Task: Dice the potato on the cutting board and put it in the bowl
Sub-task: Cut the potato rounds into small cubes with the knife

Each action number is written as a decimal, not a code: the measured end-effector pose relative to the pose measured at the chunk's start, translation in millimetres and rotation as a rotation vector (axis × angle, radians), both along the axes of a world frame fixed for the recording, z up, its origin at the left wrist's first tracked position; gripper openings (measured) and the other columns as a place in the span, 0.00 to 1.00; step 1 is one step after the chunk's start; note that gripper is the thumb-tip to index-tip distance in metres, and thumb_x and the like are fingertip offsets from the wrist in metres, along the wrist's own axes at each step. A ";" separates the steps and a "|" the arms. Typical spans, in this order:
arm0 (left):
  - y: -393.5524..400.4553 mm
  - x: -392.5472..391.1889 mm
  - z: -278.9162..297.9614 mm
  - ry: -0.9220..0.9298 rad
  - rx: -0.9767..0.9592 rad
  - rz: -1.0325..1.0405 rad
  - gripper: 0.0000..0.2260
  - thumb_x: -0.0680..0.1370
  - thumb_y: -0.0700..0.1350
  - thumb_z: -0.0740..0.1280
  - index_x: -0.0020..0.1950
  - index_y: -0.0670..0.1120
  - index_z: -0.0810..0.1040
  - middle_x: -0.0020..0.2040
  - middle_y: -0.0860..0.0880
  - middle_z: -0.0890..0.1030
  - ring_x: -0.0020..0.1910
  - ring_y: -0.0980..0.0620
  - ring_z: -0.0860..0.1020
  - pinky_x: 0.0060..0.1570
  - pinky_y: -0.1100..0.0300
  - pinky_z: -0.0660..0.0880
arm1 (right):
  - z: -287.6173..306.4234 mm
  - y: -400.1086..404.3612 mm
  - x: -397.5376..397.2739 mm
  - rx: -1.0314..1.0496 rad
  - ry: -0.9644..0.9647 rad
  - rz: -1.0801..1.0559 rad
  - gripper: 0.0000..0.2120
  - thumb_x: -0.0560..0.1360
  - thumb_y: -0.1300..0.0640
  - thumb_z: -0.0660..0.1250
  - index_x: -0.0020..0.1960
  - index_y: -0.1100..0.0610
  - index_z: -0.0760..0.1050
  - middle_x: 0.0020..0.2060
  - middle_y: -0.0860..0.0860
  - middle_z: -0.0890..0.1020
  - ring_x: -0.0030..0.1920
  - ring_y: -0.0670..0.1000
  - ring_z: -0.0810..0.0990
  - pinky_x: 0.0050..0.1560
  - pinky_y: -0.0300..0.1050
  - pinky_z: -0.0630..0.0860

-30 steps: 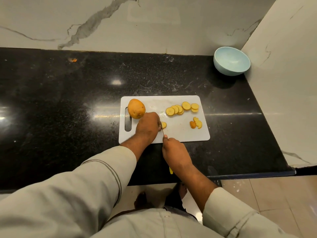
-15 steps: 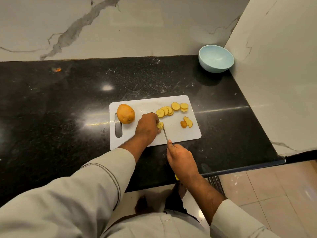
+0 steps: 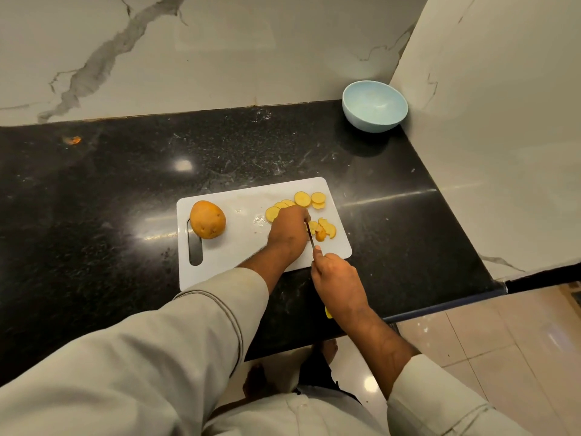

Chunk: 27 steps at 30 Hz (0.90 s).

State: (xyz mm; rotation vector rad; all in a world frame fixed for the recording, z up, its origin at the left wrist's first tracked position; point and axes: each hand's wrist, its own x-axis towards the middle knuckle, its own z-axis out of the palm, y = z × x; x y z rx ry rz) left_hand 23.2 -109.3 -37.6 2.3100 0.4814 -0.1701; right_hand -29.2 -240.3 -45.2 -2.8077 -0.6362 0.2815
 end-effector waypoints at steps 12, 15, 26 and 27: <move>58.9 -30.4 -6.7 -0.097 -0.039 0.268 0.25 0.69 0.46 0.77 0.65 0.45 0.76 0.58 0.46 0.77 0.52 0.50 0.76 0.52 0.60 0.71 | -4.8 13.0 3.0 0.070 -0.009 0.056 0.21 0.83 0.54 0.54 0.75 0.56 0.62 0.45 0.51 0.77 0.43 0.49 0.77 0.44 0.44 0.76; 56.1 -18.9 -6.4 -0.032 -0.028 0.240 0.29 0.68 0.48 0.78 0.68 0.46 0.74 0.62 0.46 0.75 0.59 0.46 0.75 0.57 0.54 0.73 | -4.8 18.2 3.5 0.078 -0.008 0.074 0.21 0.83 0.54 0.54 0.75 0.56 0.62 0.45 0.50 0.77 0.42 0.49 0.76 0.43 0.43 0.76; 62.6 -43.1 -12.1 0.010 0.064 0.123 0.24 0.69 0.45 0.77 0.63 0.47 0.77 0.60 0.47 0.76 0.57 0.47 0.76 0.56 0.55 0.74 | -2.0 26.3 2.6 0.085 -0.010 0.094 0.21 0.83 0.53 0.54 0.75 0.56 0.62 0.48 0.52 0.78 0.44 0.52 0.78 0.45 0.47 0.77; 63.8 -48.7 -13.9 0.019 0.065 0.108 0.24 0.68 0.45 0.77 0.63 0.48 0.77 0.60 0.48 0.75 0.57 0.48 0.75 0.56 0.56 0.74 | -3.5 27.1 0.8 0.084 -0.016 0.099 0.21 0.83 0.53 0.53 0.75 0.56 0.62 0.47 0.52 0.78 0.44 0.52 0.78 0.44 0.46 0.77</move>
